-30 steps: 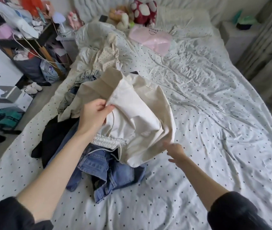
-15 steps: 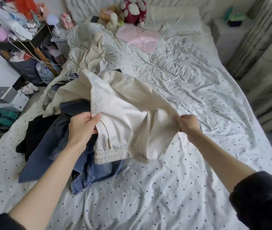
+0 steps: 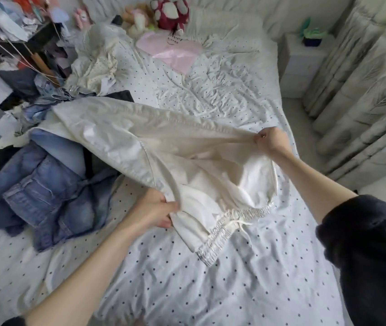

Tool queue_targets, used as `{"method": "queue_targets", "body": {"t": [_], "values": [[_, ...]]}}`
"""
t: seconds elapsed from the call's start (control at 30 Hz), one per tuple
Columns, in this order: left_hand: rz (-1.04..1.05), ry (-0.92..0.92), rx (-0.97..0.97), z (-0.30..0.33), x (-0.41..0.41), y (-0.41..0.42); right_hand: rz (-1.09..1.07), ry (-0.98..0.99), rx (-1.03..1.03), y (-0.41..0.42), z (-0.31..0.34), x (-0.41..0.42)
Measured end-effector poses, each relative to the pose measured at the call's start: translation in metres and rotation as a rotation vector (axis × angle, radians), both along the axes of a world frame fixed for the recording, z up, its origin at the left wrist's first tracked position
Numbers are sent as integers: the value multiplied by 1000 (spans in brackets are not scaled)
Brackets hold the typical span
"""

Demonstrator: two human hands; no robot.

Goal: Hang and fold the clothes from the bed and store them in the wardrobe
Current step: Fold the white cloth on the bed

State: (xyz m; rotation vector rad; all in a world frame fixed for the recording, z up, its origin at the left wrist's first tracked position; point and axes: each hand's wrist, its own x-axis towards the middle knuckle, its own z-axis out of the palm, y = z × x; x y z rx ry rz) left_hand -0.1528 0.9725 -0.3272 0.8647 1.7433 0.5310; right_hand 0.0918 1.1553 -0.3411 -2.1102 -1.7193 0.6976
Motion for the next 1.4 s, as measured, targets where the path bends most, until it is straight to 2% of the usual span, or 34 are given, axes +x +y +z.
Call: {"method": "queue_targets", "body": {"t": [0.1, 0.23, 0.37, 0.47, 0.6, 0.8, 0.9, 0.97, 1.13, 1.27, 1.4], "values": [[-188, 32, -82, -3, 44, 3, -106, -41, 15, 4, -2, 40], [-385, 14, -167, -16, 104, 18, -233, 25, -2, 6, -7, 94], [-592, 142, -232, -33, 131, 30, -185, 130, -19, -2, -20, 123], [-676, 287, -118, -47, 135, 39, -134, 170, -164, -20, -41, 134], [-809, 464, 58, -72, 137, 51, -187, 202, -328, -61, -86, 148], [-1195, 712, 74, -118, 129, 55, -377, 374, -620, -129, -152, 148], [-1287, 857, 113, -144, 115, 57, -488, 507, -775, -151, -177, 133], [-1336, 953, 92, -162, 104, 59, -488, 524, -853, -159, -194, 123], [-1481, 1008, -53, -213, 95, 53, -616, 579, -811, -176, -234, 110], [-1479, 1178, -15, -226, 103, 49, -677, 579, -664, -180, -237, 110], [-1449, 1085, 127, -223, 115, 37, -645, 448, -586, -188, -231, 133]]}}
